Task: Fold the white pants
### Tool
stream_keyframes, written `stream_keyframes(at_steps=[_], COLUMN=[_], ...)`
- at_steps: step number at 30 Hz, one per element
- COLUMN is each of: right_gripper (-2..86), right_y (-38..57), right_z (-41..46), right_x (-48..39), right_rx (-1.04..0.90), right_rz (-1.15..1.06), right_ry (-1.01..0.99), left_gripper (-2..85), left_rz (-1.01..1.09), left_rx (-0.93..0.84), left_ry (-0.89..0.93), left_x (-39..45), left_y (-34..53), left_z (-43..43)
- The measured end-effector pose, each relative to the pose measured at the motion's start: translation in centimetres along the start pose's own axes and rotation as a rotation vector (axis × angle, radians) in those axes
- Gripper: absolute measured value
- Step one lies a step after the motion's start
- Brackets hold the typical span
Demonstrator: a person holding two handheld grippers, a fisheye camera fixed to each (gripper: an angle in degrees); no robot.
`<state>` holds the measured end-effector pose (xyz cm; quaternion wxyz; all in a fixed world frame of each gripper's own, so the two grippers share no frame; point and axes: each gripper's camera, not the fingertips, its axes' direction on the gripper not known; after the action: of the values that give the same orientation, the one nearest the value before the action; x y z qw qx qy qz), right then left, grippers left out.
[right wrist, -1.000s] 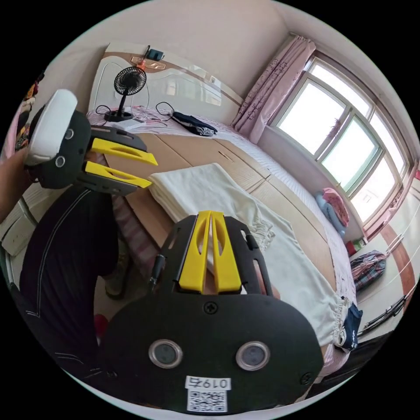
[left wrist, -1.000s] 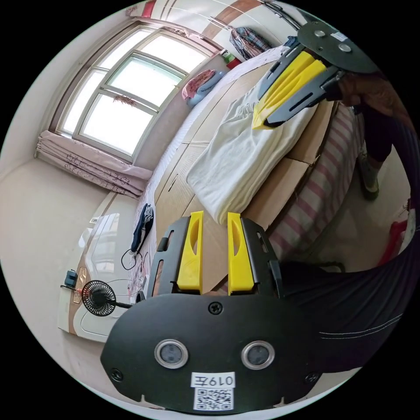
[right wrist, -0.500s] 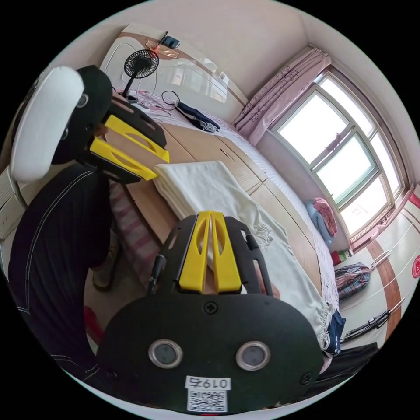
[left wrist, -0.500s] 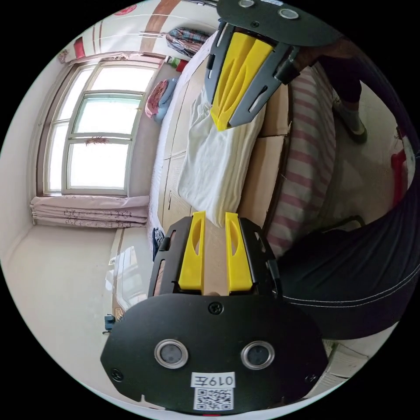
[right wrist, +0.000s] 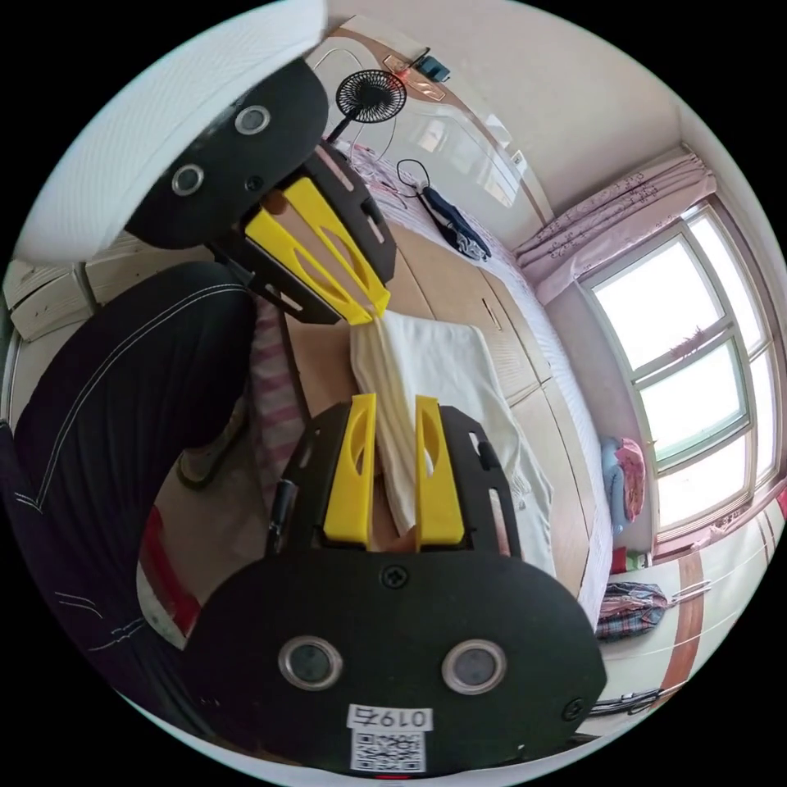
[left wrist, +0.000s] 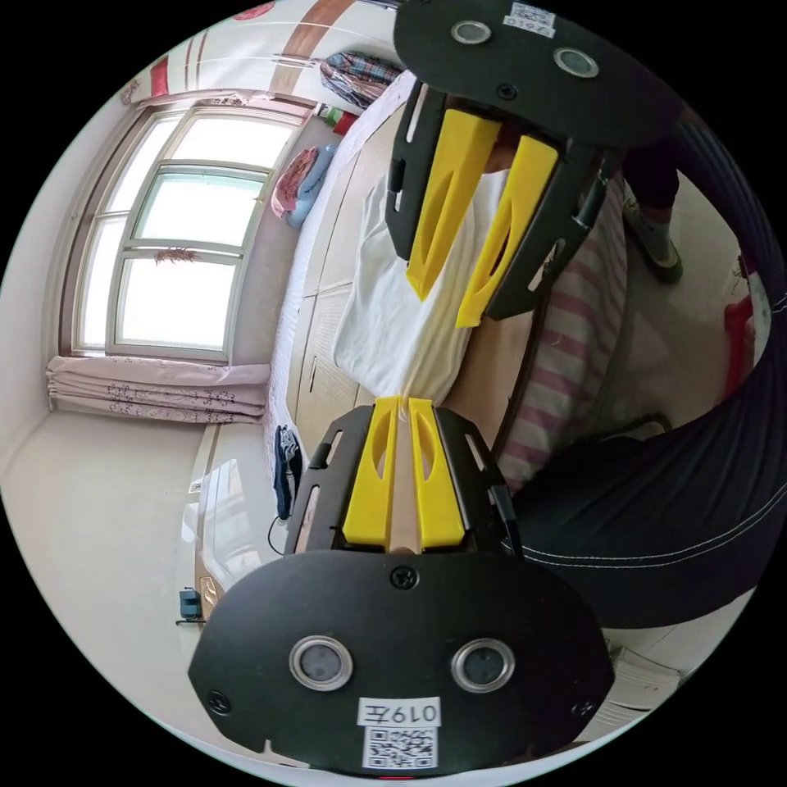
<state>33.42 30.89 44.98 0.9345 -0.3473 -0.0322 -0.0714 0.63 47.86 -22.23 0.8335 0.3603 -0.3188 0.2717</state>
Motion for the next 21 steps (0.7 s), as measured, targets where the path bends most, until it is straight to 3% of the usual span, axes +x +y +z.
stream_keyframes(at_steps=[11,21], right_gripper=[6.9,1.4], right_y=[1.6,3.9], right_z=[6.1,8.3], right_x=[-1.2,1.6], right_rx=[-0.004,0.052], right_rz=[-0.086,-0.02], right_ry=[0.092,0.062], left_gripper=[1.4,6.0], left_rz=[-0.102,-0.08], left_rx=[0.04,0.074], left_ry=[-0.008,0.042], left_x=[-0.1,0.3], left_y=[2.2,2.8], left_z=[0.2,0.3])
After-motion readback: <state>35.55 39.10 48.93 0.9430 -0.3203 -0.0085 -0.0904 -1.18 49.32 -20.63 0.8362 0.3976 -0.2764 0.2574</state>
